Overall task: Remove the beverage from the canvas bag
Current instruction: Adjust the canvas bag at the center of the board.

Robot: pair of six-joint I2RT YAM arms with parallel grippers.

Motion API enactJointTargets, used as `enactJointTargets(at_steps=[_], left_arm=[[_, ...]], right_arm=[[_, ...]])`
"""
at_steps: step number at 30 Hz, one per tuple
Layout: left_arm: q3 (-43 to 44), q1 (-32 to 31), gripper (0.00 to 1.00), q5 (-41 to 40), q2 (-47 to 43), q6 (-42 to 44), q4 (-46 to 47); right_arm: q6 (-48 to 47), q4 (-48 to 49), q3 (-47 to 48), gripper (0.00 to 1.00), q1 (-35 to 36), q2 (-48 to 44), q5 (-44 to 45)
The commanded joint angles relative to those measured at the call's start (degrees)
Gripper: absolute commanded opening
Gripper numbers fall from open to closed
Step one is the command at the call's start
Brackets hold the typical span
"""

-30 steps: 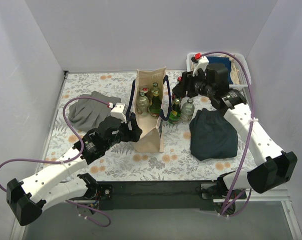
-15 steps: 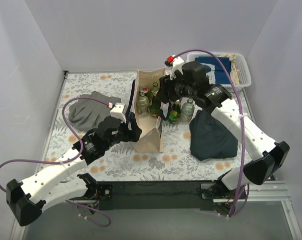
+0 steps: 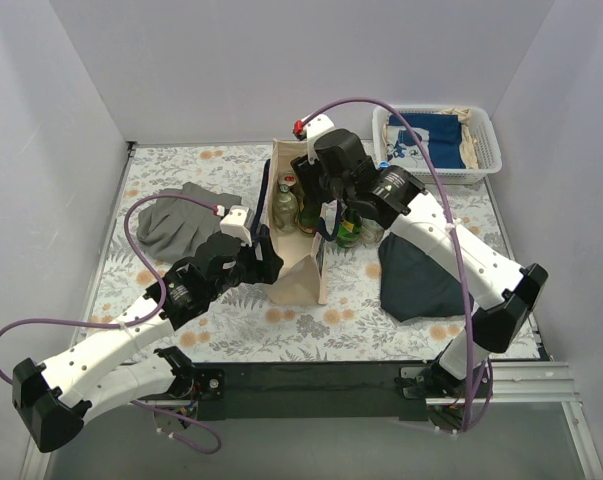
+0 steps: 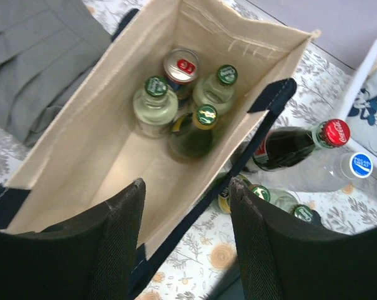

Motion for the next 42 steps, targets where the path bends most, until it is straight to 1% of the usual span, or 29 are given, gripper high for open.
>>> enactJointTargets(at_steps=[1, 7, 9, 11, 17, 22, 29, 34, 42], left_arm=[[-0.6, -0.2, 0.70, -0.1, -0.5, 1.7, -4.0], [-0.6, -0.2, 0.70, 0.0, 0.0, 1.8, -4.0], [-0.7, -0.2, 0.70, 0.0, 0.0, 1.8, -4.0], [-0.7, -0.2, 0.70, 0.1, 0.2, 1.8, -4.0], [-0.8, -0.2, 0.70, 0.7, 0.2, 1.8, -3.9], [-0.9, -0.2, 0.70, 1.2, -0.1, 1.9, -3.8], [-1.1, -0.2, 0.70, 5.1, -0.2, 2.8, -2.6], [-1.2, -0.2, 0.70, 8.9, 0.1, 3.4, -1.8], [-1.6, -0.2, 0.71, 14.5, -0.6, 4.1, 0.0]], right_arm=[[-1.0, -1.5, 4.6, 0.62, 0.6, 1.5, 5.6], [-1.1, -3.9, 9.1, 0.62, 1.2, 4.7, 2.5], [-1.9, -4.5, 10.6, 0.64, 1.1, 6.0, 0.0], [-2.0, -6.6, 12.1, 0.64, 1.1, 7.0, -0.6], [-1.9, -6.7, 13.5, 0.64, 1.0, 7.5, -0.6], [-1.9, -6.8, 13.9, 0.64, 1.1, 8.2, -4.0], [-1.9, -7.1, 10.8, 0.65, 0.5, 8.7, -9.7], [-0.5, -7.3, 9.4, 0.65, -1.2, 10.2, -12.5], [1.6, -6.4, 11.4, 0.64, -5.1, 13.8, -12.8]])
